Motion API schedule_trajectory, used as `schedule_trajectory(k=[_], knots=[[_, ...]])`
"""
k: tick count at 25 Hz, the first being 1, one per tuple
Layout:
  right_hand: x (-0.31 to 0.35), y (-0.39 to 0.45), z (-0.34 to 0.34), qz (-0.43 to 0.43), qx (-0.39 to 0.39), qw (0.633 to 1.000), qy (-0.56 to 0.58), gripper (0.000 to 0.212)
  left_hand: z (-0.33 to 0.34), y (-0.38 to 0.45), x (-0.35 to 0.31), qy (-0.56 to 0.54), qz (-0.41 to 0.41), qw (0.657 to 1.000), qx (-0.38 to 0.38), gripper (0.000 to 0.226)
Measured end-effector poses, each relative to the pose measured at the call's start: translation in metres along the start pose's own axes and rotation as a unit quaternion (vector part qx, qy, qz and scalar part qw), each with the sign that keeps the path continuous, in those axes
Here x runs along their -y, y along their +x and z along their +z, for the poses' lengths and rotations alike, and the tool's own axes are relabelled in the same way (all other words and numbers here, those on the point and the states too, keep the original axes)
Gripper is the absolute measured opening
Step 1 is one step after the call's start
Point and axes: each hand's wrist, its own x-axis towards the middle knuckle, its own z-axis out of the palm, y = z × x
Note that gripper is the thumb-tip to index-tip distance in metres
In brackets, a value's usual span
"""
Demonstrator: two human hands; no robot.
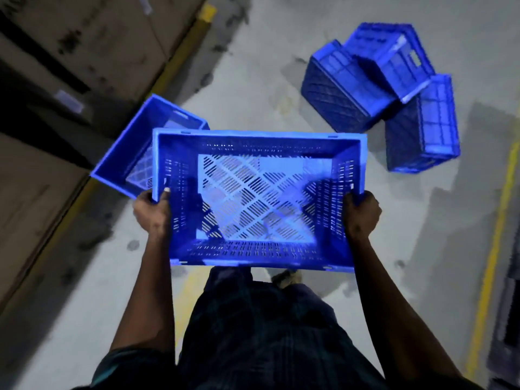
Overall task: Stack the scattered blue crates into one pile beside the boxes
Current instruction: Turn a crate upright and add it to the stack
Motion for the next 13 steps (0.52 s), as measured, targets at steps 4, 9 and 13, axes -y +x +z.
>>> schedule_trajectory(k=[4,9,13], knots=[[0.064,-0.002,0.047,-0.093,0.032,0.995,-0.021,0.035,-0.041,0.039,0.02,-0.02,-0.074,0.997,-0.03,0.035],[0.154,-0.004,0.124,-0.157,0.083,0.984,-0.033,0.039,-0.083,0.09,0.025,-0.055,-0.132,0.984,-0.108,0.031],[0.214,-0.008,0.174,-0.196,0.102,0.974,-0.054,0.045,-0.106,0.111,0.031,-0.08,-0.179,0.97,-0.142,0.035]])
